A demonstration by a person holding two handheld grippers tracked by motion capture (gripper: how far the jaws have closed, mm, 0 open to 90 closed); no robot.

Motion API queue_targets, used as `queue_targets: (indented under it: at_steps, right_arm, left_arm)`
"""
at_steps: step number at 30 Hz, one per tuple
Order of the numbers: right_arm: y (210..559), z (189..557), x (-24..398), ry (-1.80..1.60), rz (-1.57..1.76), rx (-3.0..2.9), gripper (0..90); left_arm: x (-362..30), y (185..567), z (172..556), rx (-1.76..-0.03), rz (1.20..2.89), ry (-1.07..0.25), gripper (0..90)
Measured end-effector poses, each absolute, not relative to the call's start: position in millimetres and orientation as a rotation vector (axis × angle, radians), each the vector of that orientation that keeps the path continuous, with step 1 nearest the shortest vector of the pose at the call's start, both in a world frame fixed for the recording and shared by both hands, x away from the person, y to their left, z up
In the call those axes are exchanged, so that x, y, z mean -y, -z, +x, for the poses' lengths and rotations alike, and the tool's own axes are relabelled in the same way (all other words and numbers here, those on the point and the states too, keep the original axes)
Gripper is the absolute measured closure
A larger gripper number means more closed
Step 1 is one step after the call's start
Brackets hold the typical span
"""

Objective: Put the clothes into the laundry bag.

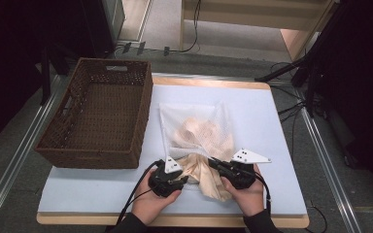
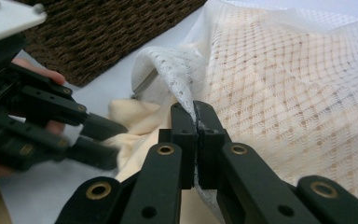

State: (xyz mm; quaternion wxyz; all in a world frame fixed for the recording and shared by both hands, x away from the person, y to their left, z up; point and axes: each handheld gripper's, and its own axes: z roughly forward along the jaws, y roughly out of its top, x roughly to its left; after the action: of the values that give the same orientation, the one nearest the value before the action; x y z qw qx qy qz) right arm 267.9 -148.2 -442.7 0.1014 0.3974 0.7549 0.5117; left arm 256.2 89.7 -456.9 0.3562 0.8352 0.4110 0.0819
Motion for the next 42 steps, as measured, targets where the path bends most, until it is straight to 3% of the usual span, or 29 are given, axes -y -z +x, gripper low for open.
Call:
queue_targets:
  at_steps: [6, 9, 11, 14, 18, 23, 26, 28, 30, 31, 34, 35, 42]
  right_arm:
    - [433, 262, 145, -1.571, 1.128, -2.219, 89.0]
    - [429, 260, 146, -1.577, 1.110, -2.218, 89.1]
    - [431, 261, 149, -1.569, 1.119, -2.220, 89.1]
    - [436, 265, 154, -1.541, 1.161, -2.212, 89.1]
    - [440, 269, 161, -1.517, 1.189, -2.199, 89.1]
    - [440, 271, 162, -1.510, 1.200, -2.189, 89.0]
    - [440, 272, 161, -1.510, 1.196, -2.191, 89.0]
    - [441, 271, 160, -1.511, 1.198, -2.192, 89.0]
    - [441, 270, 159, -1.511, 1.195, -2.199, 89.0]
    - [441, 270, 158, -1.513, 1.190, -2.203, 89.0]
    - [440, 267, 156, -1.520, 1.173, -2.212, 89.0]
    - [439, 266, 156, -1.523, 1.166, -2.210, 89.0]
    - [428, 263, 159, -1.544, 1.141, -2.157, 89.1]
  left_arm:
    - [-64, 439, 272, -0.990, 2.071, -0.266, 81.8]
    - [-65, 444, 286, -1.084, 2.015, -0.340, 81.2]
    - [-68, 459, 297, -1.142, 2.063, -0.427, 80.5]
    - [-83, 471, 306, -1.200, 2.000, -0.304, 77.5]
    - [-89, 456, 293, -1.126, 1.985, -0.255, 60.3]
    - [-87, 437, 268, -1.024, 1.974, -0.219, 52.8]
    - [-71, 435, 257, -0.948, 1.986, -0.145, 43.2]
    - [-54, 441, 256, -0.916, 2.059, -0.119, 34.5]
    - [-39, 453, 259, -0.931, 2.164, -0.189, 31.0]
    - [-35, 458, 262, -0.958, 2.187, -0.228, 36.7]
    - [-33, 459, 268, -0.993, 2.170, -0.212, 68.0]
    - [-34, 455, 270, -0.996, 2.143, -0.202, 74.0]
    - [-53, 432, 288, -1.086, 1.946, -0.421, 77.6]
